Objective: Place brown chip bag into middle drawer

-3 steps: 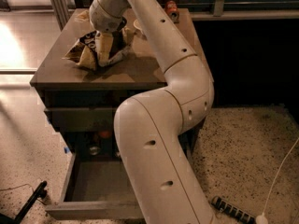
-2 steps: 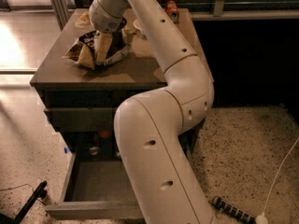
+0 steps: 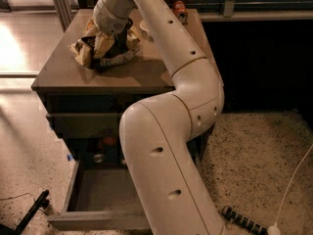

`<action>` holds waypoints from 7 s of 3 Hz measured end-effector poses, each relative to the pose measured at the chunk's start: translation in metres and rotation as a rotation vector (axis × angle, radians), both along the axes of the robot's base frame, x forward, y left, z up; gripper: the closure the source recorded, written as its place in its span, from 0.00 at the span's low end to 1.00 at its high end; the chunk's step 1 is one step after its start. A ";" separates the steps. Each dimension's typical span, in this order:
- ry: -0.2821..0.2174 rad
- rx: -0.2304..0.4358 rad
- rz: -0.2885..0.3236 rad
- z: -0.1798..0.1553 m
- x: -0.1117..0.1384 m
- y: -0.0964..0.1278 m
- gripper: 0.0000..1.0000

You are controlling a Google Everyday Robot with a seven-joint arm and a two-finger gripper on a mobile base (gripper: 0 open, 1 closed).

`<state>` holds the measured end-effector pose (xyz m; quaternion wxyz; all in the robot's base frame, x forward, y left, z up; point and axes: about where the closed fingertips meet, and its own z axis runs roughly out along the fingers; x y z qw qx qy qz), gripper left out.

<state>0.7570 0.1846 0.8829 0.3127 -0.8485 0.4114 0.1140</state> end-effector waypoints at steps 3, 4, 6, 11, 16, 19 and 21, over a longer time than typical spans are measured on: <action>-0.027 0.045 -0.053 0.018 0.009 -0.002 1.00; -0.079 0.057 -0.113 0.057 0.008 -0.024 1.00; -0.195 0.064 -0.210 0.125 -0.036 -0.071 1.00; -0.247 0.141 -0.322 0.123 -0.148 -0.120 1.00; -0.152 0.184 -0.323 0.067 -0.169 -0.118 1.00; 0.002 0.205 -0.270 -0.007 -0.197 -0.110 1.00; 0.048 0.237 -0.296 -0.025 -0.216 -0.116 1.00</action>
Offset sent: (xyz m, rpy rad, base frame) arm 0.0000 0.0000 0.0000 0.0000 0.0000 0.0000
